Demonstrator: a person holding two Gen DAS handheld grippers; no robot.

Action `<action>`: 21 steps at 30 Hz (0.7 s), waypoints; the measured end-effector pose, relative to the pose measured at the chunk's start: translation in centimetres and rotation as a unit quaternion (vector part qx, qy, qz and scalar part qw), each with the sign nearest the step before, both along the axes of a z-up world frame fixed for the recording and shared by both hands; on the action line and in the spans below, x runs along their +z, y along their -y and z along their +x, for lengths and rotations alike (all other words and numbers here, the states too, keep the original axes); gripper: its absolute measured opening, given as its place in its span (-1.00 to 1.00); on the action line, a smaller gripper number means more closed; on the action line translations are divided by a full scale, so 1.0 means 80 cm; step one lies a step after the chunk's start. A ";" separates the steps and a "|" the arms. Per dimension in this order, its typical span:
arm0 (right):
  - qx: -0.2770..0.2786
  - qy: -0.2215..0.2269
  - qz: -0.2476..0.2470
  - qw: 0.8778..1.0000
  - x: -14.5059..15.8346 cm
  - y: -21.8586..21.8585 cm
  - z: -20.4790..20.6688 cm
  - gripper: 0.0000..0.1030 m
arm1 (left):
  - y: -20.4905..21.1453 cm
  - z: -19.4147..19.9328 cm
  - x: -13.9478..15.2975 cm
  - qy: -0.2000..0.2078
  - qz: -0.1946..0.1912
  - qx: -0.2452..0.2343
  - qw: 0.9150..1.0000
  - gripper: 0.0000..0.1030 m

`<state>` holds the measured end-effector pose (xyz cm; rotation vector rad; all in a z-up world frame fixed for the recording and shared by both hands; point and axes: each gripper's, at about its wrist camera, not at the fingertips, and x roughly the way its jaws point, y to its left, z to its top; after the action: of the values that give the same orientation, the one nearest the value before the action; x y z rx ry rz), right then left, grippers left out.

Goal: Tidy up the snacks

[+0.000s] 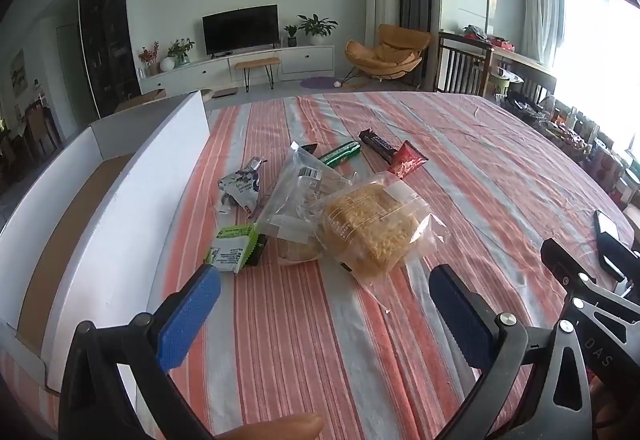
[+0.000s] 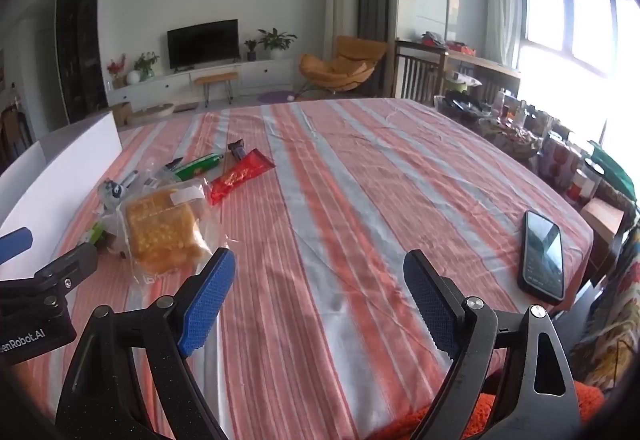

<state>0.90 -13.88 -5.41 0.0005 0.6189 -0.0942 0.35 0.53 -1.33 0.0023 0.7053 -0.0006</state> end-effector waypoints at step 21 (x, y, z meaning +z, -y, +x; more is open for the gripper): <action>0.001 0.001 0.002 1.000 0.000 0.001 0.001 0.72 | 0.006 -0.001 -0.007 -0.003 0.003 -0.004 1.000 1.00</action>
<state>1.01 -13.98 -5.40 0.0035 0.6166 -0.0905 0.24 0.05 -1.85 0.0112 0.7107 -0.0057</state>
